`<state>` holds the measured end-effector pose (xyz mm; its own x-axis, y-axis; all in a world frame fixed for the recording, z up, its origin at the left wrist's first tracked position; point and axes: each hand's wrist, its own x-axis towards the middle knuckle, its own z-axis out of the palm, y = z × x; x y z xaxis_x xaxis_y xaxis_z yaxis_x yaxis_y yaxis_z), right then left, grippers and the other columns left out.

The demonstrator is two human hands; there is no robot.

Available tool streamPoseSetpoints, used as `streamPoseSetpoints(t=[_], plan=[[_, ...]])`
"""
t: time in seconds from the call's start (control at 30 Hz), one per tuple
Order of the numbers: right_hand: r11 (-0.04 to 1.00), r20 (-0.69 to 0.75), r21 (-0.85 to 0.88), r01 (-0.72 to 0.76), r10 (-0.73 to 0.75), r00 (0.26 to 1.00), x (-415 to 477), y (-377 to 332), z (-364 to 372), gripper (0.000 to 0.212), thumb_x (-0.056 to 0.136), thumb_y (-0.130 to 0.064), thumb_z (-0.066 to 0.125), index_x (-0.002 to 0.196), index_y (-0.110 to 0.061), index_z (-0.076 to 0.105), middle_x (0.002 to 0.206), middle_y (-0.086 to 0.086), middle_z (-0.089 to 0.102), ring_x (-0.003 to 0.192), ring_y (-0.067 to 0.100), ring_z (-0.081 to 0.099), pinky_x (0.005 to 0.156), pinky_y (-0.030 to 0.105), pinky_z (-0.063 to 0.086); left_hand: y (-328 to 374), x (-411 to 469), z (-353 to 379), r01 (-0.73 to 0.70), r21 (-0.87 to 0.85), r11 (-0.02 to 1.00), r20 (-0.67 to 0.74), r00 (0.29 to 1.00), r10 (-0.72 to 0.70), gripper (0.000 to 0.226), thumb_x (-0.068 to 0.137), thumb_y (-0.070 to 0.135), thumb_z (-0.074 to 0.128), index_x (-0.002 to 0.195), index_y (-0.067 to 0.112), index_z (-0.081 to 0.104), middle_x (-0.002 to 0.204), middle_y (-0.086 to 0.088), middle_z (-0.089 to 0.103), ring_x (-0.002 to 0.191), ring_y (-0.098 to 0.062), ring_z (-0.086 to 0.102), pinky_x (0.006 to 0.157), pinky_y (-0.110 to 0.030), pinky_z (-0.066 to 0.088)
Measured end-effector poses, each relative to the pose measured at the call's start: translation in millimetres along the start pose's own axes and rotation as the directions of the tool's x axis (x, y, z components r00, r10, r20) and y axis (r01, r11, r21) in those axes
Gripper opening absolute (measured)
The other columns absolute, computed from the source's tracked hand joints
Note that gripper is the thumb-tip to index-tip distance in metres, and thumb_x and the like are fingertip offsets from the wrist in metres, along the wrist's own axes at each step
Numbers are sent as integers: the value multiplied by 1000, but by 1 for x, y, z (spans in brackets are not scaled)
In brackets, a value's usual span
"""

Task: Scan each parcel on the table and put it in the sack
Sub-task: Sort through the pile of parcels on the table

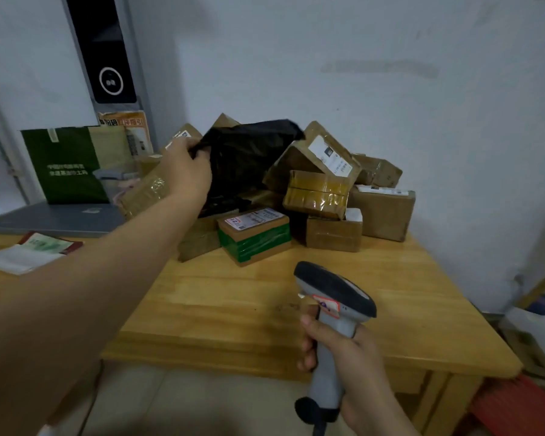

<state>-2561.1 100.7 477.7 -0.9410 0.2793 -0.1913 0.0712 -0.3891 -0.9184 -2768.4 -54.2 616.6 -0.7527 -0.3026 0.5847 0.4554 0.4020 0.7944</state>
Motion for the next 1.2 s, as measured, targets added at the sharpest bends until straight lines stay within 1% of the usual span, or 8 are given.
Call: streamPoseSetpoints(t=[0.2,0.4,0.5,0.63,0.77,0.87,1.03,1.2], plan=[[991,-135,62,115,-106,985,-32,2,-18,9,82,-4,68,90,-1,67,53,9,56,41,17,49,42,27,46,-48,-148,-69,-447,63,892,334,852,403,36,81,-5,62,109,18,66,100,8,60,89,-9,56,72,-7,41],[990,-117,23,137,-134,984,-59,15,-33,7,82,-2,67,88,0,66,54,10,55,43,18,47,45,28,45,-132,-233,-96,-643,97,759,736,560,380,52,78,16,45,128,17,61,101,-4,60,91,-11,49,74,-20,48],[991,-71,-44,126,-129,989,-63,16,-31,4,82,-3,68,85,-1,66,56,11,56,45,19,48,50,31,45,-127,-230,-97,-675,105,730,695,575,431,44,79,21,48,115,12,70,98,-6,61,89,-19,54,68,-34,53],[978,1,-173,117,-119,993,-60,15,-23,9,84,-7,69,88,-1,65,57,11,59,47,20,52,53,34,47,-105,-227,-94,-650,147,746,630,643,436,45,80,41,47,110,21,74,128,-8,56,123,-19,40,88,-37,32],[968,32,-232,100,-95,995,-54,14,-16,14,84,-10,70,90,0,63,58,11,59,46,20,52,52,33,48,-74,-222,-78,-391,214,895,654,738,166,94,75,88,11,133,30,57,152,6,36,139,-4,25,107,-26,15],[969,22,-223,111,-108,994,-51,11,-16,14,85,-12,69,92,-1,63,57,11,59,46,21,53,53,34,50,-63,-216,-64,-369,333,867,768,640,-22,101,67,89,9,150,36,30,154,12,30,142,-13,27,112,-37,29],[969,-10,-218,118,-123,992,-49,8,-22,14,85,-12,68,93,-1,65,54,10,59,44,20,53,53,35,50,-70,-210,-48,-562,305,769,863,504,27,57,89,63,27,117,25,60,114,1,58,110,-23,55,86,-39,49],[973,3,-218,78,-79,997,-50,10,-22,13,85,-12,69,89,0,64,55,12,59,43,19,53,48,31,50,-54,-156,-26,-373,501,781,583,812,13,27,95,24,54,115,11,66,115,-12,61,105,-29,58,85,-39,48]])
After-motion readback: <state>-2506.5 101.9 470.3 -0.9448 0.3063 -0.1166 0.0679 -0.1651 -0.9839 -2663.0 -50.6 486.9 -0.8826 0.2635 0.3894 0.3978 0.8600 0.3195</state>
